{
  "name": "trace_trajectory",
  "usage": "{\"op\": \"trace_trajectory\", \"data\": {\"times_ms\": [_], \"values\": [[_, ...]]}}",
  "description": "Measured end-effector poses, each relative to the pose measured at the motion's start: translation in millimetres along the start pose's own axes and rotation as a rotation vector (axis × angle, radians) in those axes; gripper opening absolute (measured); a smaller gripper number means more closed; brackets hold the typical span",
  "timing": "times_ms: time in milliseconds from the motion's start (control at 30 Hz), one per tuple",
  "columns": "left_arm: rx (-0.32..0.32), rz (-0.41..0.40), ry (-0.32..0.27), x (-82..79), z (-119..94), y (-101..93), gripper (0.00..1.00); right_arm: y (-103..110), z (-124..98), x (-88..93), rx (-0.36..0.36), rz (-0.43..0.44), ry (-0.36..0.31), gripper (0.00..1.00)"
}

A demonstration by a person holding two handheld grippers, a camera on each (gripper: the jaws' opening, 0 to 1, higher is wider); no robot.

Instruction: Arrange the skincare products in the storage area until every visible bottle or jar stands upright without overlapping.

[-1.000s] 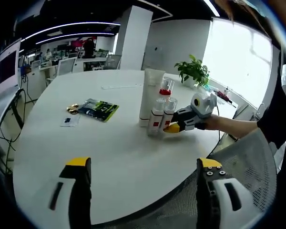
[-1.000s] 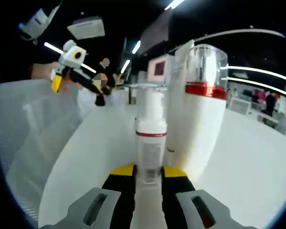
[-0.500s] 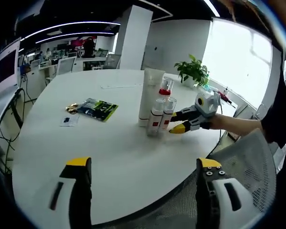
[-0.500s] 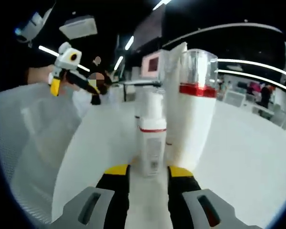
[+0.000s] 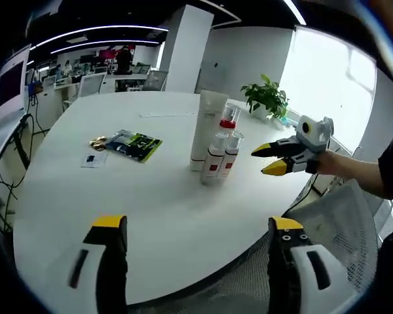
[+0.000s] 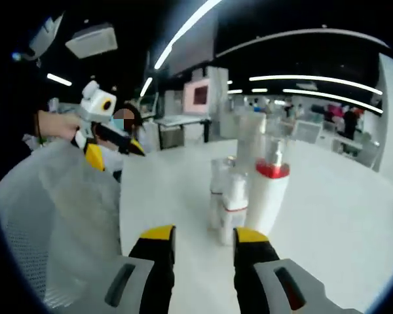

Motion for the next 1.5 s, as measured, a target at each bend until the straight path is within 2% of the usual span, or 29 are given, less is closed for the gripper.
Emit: {"op": "trace_trajectory", "data": {"times_ms": [100,200,300,500,767,1000,1067,1133,1267,1367,1467,1500], "values": [[-0.008,-0.010,-0.011,-1.2,-1.4,2.5,0.82,6.4,-7.5,-12.3,0.021,0.028,-0.016,0.29],[-0.012,-0.016,-0.020,-3.1,-2.1,3.7,0.82,23.7,-16.4,-28.7,0.033,0.042,-0.033,0.31],[-0.010,-0.022,-0.023,-3.2,-1.7,3.7,0.82,33.8,-19.9,-37.7,0.073,0.059,-0.040,0.35],[-0.003,-0.022,-0.024,-4.4,-2.1,1.9,0.82,51.8,-29.3,-49.2,0.102,0.089,-0.046,0.42],[-0.020,-0.011,-0.030,-6.1,-4.9,-0.5,0.82,66.2,-30.1,-56.5,0.115,0.126,-0.022,0.50],[-0.039,0.034,-0.018,-11.2,-8.5,-1.9,0.82,77.2,-27.1,-59.1,0.140,0.190,0.018,0.70],[-0.041,0.048,-0.015,-13.3,-11.5,-2.3,0.82,77.4,-27.3,-59.8,0.157,0.221,0.006,0.73],[-0.058,0.072,-0.012,-16.1,-17.1,0.1,0.82,76.7,-27.2,-58.0,0.156,0.223,0.015,0.74],[-0.084,0.092,-0.017,-20.3,-31.0,7.2,0.83,70.4,-28.5,-55.2,0.209,0.234,0.029,0.75],[-0.145,0.177,-0.012,-26.5,-47.6,16.3,0.82,68.7,-29.7,-55.7,0.213,0.227,0.016,0.76],[-0.149,0.216,-0.006,-28.2,-54.9,19.5,0.86,72.5,-26.6,-52.6,0.203,0.199,0.041,0.78],[-0.145,0.213,-0.025,-29.3,-56.0,20.3,0.89,73.2,-25.5,-51.4,0.199,0.206,0.053,0.80]]}}
Point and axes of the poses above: the point that each gripper's makers call its tool centre point, and the gripper's own axes: z roughly forward along the fingers, y roughly to its left, x roughly out of its underside, the point moved 7 cm from there along -z, roughly backward along the fingers, and after that the axes turned 11 degrees about x, right-handed, at the moved point
